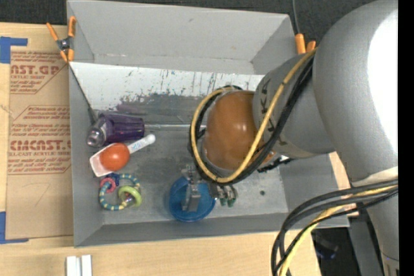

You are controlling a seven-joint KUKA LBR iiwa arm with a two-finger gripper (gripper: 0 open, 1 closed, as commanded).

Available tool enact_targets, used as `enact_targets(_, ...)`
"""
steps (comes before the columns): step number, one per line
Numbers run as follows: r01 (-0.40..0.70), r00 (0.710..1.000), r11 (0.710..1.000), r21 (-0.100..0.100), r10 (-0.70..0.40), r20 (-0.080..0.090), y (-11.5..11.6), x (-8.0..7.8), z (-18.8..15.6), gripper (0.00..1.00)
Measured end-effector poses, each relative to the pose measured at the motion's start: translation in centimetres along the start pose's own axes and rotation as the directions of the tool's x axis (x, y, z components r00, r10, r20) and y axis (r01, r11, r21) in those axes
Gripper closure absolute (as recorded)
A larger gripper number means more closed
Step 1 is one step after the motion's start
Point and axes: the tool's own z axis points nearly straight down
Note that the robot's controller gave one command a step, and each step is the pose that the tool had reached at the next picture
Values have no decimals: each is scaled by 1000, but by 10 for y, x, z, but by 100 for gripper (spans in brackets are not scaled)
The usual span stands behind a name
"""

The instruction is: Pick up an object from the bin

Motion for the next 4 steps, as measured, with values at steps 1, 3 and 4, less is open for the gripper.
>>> enact_targets(1, -10, 1000, 1000, 0, 10, -1, 0, 0, 0, 100)
enact_targets(3, -10, 1000, 1000, 2, 10, -21, 0, 5, -29, 100)
enact_targets(4, -9, 1000, 1000, 2, 9, -21, 1, 5, -44, 100)
